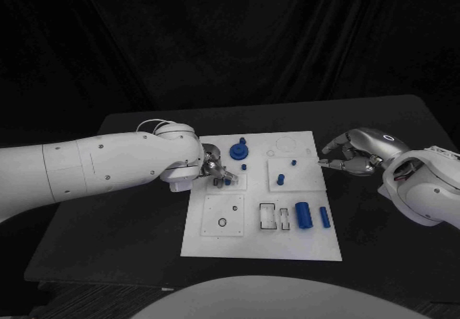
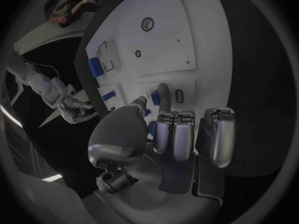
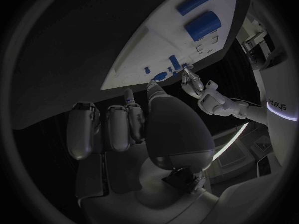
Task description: Assemble the parts on the task board
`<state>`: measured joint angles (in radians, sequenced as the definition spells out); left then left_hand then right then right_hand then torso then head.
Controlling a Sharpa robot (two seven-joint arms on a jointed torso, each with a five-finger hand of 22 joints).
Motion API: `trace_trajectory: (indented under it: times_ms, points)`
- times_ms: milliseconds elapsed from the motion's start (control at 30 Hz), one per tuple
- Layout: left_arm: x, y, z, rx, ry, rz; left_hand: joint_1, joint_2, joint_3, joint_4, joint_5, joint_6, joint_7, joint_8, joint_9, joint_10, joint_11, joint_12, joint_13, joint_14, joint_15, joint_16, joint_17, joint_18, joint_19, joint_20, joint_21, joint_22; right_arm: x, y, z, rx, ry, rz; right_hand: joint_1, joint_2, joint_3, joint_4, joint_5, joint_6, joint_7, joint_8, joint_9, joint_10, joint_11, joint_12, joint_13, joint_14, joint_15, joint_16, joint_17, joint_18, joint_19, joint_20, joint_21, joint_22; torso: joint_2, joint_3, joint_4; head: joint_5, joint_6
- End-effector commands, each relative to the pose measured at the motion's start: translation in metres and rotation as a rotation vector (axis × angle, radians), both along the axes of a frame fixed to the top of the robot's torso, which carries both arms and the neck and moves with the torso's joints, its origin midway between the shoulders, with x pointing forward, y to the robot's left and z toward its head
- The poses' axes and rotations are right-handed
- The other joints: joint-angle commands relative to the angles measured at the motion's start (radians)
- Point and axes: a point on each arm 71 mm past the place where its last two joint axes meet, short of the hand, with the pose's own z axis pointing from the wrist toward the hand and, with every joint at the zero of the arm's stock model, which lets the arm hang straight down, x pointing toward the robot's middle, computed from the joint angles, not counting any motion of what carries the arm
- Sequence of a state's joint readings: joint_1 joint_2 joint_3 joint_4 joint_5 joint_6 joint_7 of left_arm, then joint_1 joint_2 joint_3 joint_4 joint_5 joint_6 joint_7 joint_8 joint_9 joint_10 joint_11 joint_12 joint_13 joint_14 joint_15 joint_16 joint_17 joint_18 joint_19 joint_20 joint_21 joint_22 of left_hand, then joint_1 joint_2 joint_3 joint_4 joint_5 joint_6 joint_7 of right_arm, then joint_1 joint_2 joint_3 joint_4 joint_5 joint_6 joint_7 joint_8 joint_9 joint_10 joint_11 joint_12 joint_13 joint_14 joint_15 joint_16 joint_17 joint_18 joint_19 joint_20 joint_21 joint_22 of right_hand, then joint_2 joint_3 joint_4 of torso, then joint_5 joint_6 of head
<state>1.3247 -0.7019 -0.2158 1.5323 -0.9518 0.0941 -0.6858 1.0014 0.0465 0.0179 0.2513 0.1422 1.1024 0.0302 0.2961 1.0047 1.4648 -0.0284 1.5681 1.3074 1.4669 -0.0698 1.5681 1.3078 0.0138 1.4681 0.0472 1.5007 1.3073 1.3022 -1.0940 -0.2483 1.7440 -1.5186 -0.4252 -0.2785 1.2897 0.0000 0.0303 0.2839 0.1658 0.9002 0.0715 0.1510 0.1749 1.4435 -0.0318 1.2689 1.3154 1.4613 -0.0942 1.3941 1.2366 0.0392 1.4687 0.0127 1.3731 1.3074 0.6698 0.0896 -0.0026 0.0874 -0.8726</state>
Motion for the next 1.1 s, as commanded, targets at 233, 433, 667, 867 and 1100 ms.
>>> trace_trajectory:
  times_ms: [233, 433, 667, 867, 1100]
  points:
    - [0.01, 0.016, 0.037, -0.025, -0.129, 0.049, -0.001, -0.009, -0.024, 0.006, -0.018, -0.017, -0.006, 0.022, 0.043, 0.106, -0.007, 0.003, 0.263, 0.104, -0.007, 0.003, 0.263, 0.011, 0.029, -0.009, -0.004, 0.217, -0.002, -0.001, 0.0, 0.001, 0.001, -0.004, 0.007, 0.002, -0.001, -0.003, 0.004, 0.008, -0.001, -0.004, 0.0, -0.01, 0.001, -0.011, -0.096, 0.055, 0.002, -0.005, -0.002, 0.007, 0.024, 0.007, -0.005, 0.203, 0.003, -0.0019, -0.0025, 0.001, 0.0]
    - [0.027, 0.03, 0.08, -0.036, -0.235, 0.065, 0.034, -0.005, -0.055, 0.016, -0.001, -0.073, -0.006, 0.098, 0.174, 0.106, -0.007, 0.003, 0.263, 0.104, -0.006, 0.003, 0.263, 0.008, 0.041, -0.008, 0.005, 0.226, -0.005, -0.001, 0.004, 0.029, -0.035, 0.006, 0.004, 0.003, -0.003, 0.0, 0.007, 0.006, 0.0, -0.008, -0.001, -0.014, 0.001, -0.026, -0.111, 0.052, 0.002, -0.014, -0.019, 0.007, 0.023, 0.008, -0.008, 0.202, 0.011, -0.0035, -0.0097, 0.014, 0.0]
    - [0.045, 0.049, 0.102, -0.008, -0.268, 0.085, 0.055, -0.003, -0.062, 0.011, -0.013, -0.095, -0.005, 0.108, 0.204, 0.106, -0.007, 0.003, 0.263, 0.104, -0.007, 0.003, 0.263, 0.007, 0.043, -0.009, 0.007, 0.228, -0.009, 0.001, 0.011, 0.079, -0.102, 0.031, 0.001, 0.01, -0.008, 0.001, 0.043, 0.028, -0.004, -0.007, 0.001, 0.01, -0.001, -0.026, -0.11, 0.039, 0.005, -0.063, -0.101, 0.009, 0.02, 0.01, -0.02, 0.199, 0.026, -0.0052, -0.0143, 0.028, 0.0]
    - [0.058, 0.059, 0.101, 0.019, -0.26, 0.108, 0.071, 0.003, -0.067, 0.012, -0.027, -0.128, 0.005, 0.082, 0.202, 0.106, 0.0, 0.003, 0.263, 0.104, -0.002, 0.003, 0.263, 0.01, 0.035, -0.006, -0.003, 0.225, -0.011, -0.001, 0.013, 0.092, -0.115, 0.043, 0.003, 0.015, -0.008, 0.0, 0.057, 0.038, -0.003, -0.008, 0.001, 0.019, -0.001, -0.028, -0.111, 0.037, 0.005, -0.076, -0.123, 0.009, 0.021, 0.011, -0.018, 0.2, 0.041, -0.0121, -0.0128, 0.038, 0.0]
    - [0.065, 0.065, 0.088, 0.042, -0.227, 0.12, 0.076, 0.004, -0.068, 0.01, -0.027, -0.137, 0.008, 0.078, 0.204, 0.106, 0.002, 0.003, 0.263, 0.104, 0.0, 0.003, 0.263, 0.011, 0.033, -0.004, -0.005, 0.224, -0.014, -0.002, 0.015, 0.111, -0.128, 0.059, 0.013, 0.016, -0.004, -0.004, 0.078, 0.035, -0.002, -0.015, -0.001, 0.022, 0.0, -0.033, -0.113, 0.039, 0.005, -0.078, -0.126, 0.009, 0.021, 0.011, -0.019, 0.199, 0.055, -0.019, -0.0126, 0.045, 0.0]
